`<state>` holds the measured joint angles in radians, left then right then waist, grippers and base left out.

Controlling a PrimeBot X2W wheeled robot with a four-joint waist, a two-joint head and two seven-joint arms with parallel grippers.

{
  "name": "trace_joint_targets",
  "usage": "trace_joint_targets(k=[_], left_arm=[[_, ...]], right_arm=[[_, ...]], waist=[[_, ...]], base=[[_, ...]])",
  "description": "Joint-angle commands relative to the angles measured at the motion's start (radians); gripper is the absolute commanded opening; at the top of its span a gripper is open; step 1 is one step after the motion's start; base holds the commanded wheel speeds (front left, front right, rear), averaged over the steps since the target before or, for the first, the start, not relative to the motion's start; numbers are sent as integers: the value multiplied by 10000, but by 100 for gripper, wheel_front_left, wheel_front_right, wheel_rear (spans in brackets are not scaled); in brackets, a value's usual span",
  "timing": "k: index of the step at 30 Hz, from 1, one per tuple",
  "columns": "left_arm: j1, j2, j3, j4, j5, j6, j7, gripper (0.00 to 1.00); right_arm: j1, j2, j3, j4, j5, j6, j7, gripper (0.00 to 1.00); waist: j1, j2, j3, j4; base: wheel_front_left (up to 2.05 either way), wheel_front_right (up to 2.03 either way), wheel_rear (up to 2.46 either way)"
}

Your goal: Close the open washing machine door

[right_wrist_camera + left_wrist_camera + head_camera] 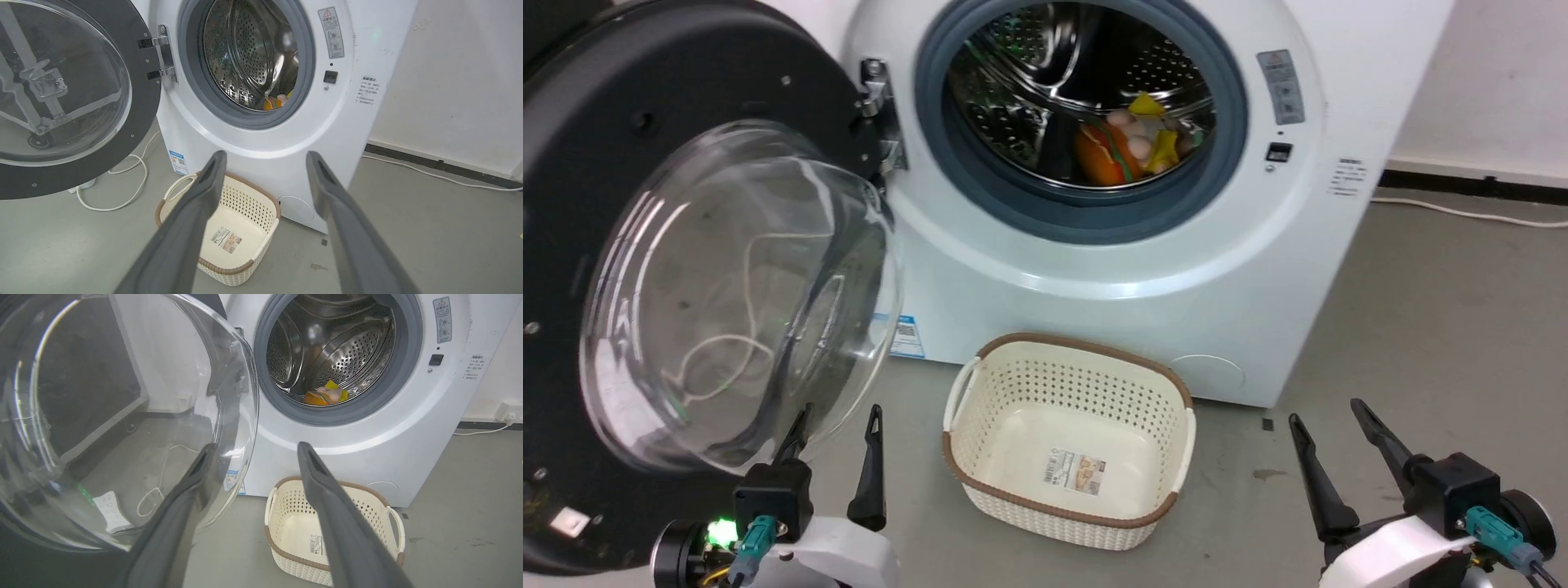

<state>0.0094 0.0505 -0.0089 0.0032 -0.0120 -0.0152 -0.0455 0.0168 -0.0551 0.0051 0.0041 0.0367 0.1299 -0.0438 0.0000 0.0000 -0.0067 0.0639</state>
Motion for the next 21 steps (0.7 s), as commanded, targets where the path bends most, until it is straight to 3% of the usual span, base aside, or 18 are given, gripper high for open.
trace_joint_targets(k=[1, 21], left_arm=[[80, 3, 24, -56, -56, -66, -104, 100], [334, 3, 343, -479, -222, -8, -521, 100]], right_arm=[[127, 10, 46, -39, 79, 2, -122, 100], [-281, 18, 913, 302, 166, 3, -540, 100]], waist=[[0, 0, -24, 181], [0, 0, 137, 1353]], base=[[0, 0, 0], [0, 0, 0]])
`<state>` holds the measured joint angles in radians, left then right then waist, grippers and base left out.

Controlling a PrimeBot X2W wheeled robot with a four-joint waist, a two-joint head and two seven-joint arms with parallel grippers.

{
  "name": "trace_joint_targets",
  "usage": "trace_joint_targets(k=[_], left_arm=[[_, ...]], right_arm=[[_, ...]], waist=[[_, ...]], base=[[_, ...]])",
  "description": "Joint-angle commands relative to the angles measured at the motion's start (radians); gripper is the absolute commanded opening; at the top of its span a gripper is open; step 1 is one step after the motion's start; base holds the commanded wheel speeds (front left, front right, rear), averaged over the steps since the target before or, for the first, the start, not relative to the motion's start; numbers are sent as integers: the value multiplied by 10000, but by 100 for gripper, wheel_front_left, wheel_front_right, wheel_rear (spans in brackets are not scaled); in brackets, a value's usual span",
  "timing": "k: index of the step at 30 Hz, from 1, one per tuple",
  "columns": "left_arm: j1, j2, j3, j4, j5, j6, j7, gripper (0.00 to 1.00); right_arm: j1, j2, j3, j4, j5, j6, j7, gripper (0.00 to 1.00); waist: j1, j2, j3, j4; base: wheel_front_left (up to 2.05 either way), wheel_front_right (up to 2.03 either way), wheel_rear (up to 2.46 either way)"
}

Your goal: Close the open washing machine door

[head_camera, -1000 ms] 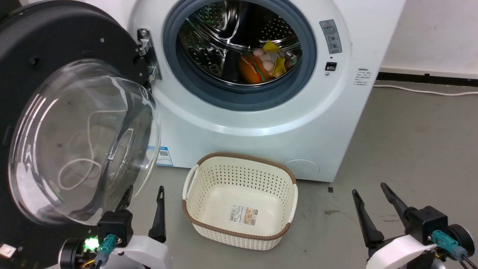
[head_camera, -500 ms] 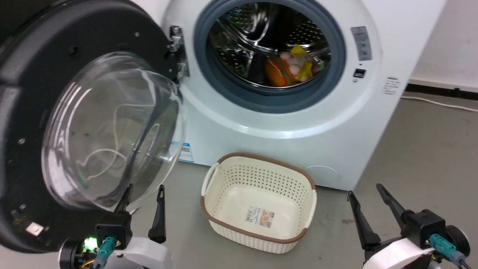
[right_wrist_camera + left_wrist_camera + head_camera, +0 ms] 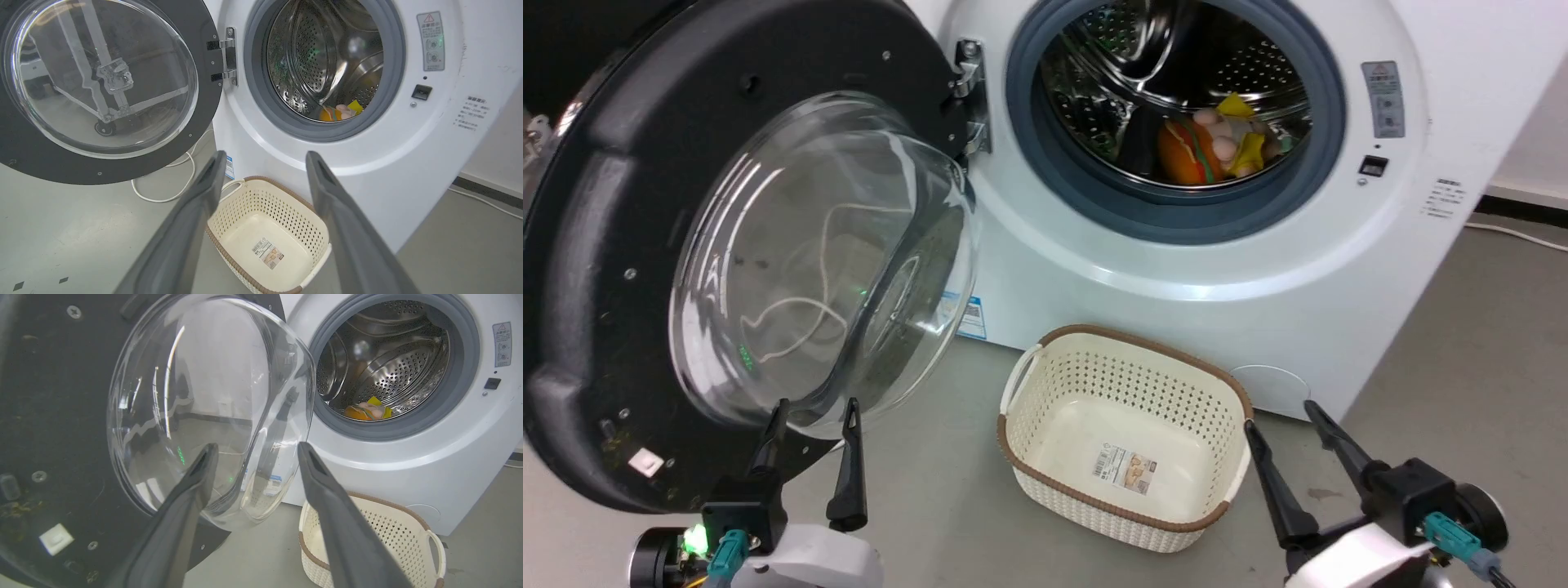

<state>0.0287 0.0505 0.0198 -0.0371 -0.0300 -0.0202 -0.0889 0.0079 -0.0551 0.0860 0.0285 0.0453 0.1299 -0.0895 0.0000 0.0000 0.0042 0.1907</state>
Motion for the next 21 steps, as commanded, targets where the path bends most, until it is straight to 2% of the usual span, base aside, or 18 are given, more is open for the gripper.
trace_joint_targets(k=[1, 21], left_arm=[[161, 3, 74, -104, -56, 52, -108, 100], [393, 0, 171, -453, -274, 213, -505, 100]], right_arm=[[-228, 19, 167, 90, 80, 3, -104, 100], [-562, 26, 827, 459, 254, 4, -500, 100]], waist=[[0, 0, 39, 132], [0, 0, 94, 949]], base=[[0, 0, 0], [-4, -4, -4]])
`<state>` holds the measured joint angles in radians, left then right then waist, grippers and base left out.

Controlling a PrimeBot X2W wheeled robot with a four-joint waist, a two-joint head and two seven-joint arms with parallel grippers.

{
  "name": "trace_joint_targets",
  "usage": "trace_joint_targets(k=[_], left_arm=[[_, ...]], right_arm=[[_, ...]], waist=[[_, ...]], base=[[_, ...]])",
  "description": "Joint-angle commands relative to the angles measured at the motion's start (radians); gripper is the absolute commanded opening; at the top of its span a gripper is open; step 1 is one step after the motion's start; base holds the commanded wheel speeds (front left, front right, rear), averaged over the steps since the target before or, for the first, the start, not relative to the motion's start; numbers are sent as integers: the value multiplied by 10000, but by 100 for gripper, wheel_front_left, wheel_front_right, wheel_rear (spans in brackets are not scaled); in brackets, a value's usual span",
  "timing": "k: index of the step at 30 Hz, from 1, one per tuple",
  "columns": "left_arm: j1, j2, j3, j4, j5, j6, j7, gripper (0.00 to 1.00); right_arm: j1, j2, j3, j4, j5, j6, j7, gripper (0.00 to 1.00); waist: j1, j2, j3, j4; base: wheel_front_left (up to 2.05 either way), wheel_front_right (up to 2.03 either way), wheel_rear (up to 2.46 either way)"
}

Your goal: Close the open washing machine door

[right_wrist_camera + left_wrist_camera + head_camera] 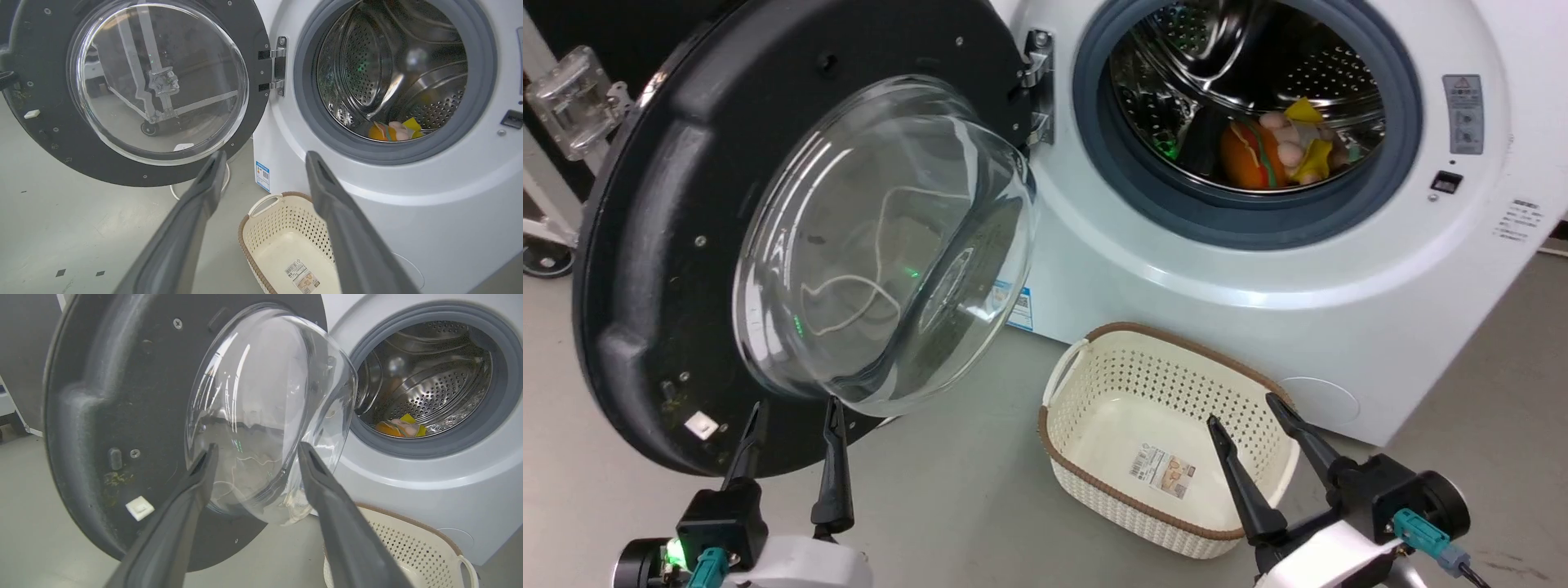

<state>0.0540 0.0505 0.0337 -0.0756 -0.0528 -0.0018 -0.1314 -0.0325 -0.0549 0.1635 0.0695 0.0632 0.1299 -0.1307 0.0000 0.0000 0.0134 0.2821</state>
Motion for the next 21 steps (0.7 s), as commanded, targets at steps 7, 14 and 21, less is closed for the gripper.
trace_joint_targets(k=[7, 14, 21], left_arm=[[193, -1, 77, -127, -141, 32, -225, 100], [238, -1, 91, -192, -240, 22, -372, 100], [257, -1, 136, -206, -270, -176, -518, 0]], right_arm=[[-168, 27, 216, 147, 130, 5, -234, 100], [-178, 30, 346, 254, 209, 5, -380, 100], [-121, 33, 373, 301, 271, 6, -526, 100]], waist=[[0, 0, 10, 332], [0, 0, 16, 628], [0, 0, 45, 937]], base=[[0, 0, 0], [0, 0, 0], [0, 0, 0]])
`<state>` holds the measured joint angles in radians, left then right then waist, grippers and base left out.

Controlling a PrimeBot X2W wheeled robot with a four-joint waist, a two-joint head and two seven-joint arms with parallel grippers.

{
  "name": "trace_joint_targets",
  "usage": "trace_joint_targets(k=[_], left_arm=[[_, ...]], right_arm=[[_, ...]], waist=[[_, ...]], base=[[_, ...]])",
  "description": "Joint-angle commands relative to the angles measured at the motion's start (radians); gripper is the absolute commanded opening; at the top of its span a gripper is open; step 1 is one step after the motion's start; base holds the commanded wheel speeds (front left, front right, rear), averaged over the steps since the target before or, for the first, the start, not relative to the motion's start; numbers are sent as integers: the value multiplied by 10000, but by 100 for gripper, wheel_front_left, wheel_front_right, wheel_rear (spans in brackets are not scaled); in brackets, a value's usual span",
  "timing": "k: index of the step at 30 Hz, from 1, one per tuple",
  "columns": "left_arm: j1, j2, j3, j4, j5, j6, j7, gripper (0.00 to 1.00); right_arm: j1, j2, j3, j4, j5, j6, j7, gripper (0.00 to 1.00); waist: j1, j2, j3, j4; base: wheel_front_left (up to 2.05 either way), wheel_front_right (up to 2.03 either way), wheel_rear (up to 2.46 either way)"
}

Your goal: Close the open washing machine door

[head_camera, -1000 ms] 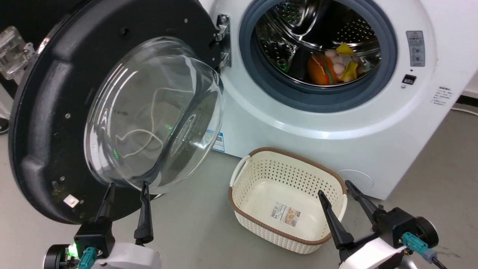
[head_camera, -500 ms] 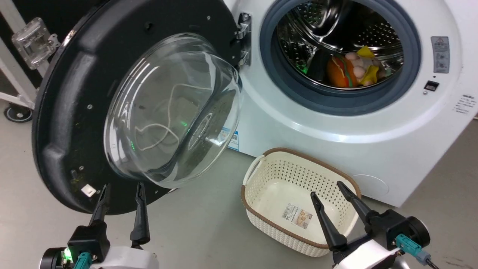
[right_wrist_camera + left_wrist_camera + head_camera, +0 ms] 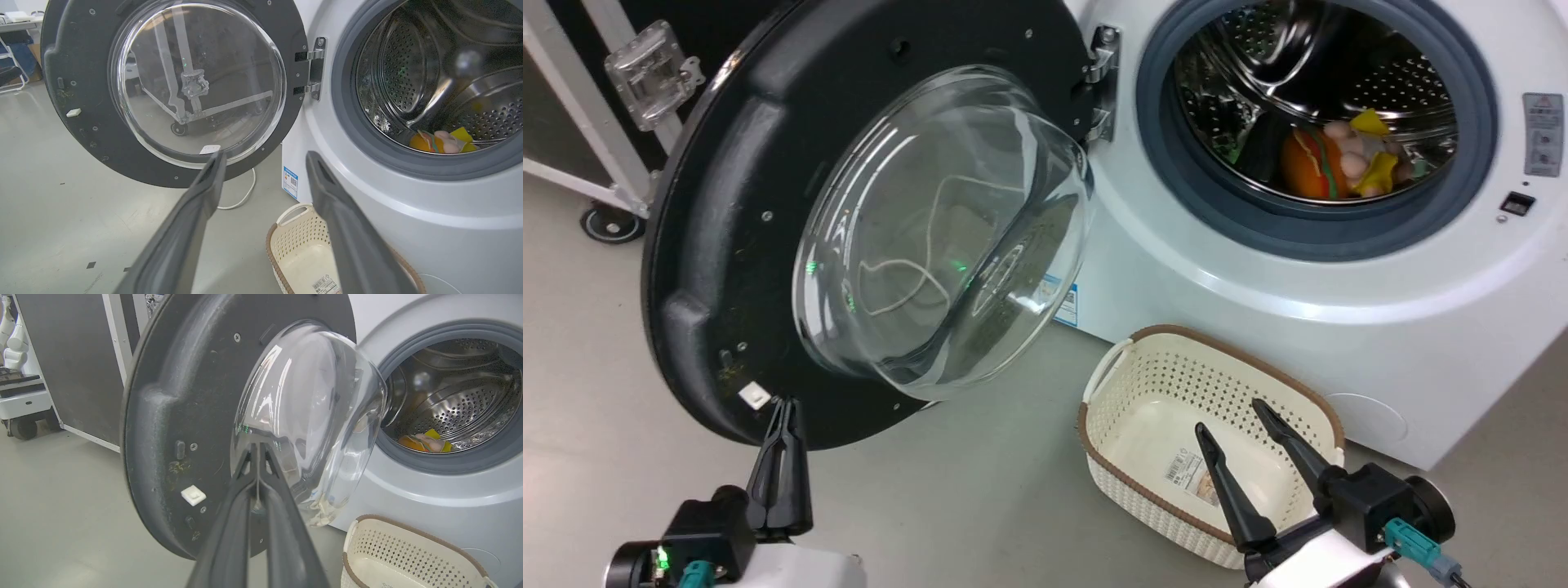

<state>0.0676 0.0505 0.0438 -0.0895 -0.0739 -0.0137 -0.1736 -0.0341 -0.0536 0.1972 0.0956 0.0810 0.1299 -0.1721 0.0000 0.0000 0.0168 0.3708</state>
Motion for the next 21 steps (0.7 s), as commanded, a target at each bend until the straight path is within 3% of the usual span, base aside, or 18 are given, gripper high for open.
trace_joint_targets(k=[1, 9, 13, 17, 21], left_arm=[[102, -1, 74, -106, -94, -75, -117, 0], [-403, 101, 1022, -789, -1017, -494, -284, 0], [-1119, 753, 1457, -388, -1785, -765, -327, 0], [-2429, 1403, 2243, 314, -3497, -878, 297, 0], [-3735, 1990, 3185, 1594, -5582, -838, 1742, 0]], right_arm=[[-91, 19, 29, 46, 94, 6, -133, 100], [76, 23, -112, -34, 58, 6, -300, 100], [157, 24, -268, -105, 51, 6, -383, 100], [263, 26, -423, -245, 38, 7, -467, 100], [264, 27, -432, -304, -36, 7, -551, 100]], waist=[[0, 0, 17, 98], [0, 0, 212, 467], [0, 0, 381, 631], [0, 0, 575, 793], [0, 0, 843, 748]], base=[[0, 0, 0], [0, 0, 0], [0, 0, 0], [0, 0, 0], [0, 0, 0]])
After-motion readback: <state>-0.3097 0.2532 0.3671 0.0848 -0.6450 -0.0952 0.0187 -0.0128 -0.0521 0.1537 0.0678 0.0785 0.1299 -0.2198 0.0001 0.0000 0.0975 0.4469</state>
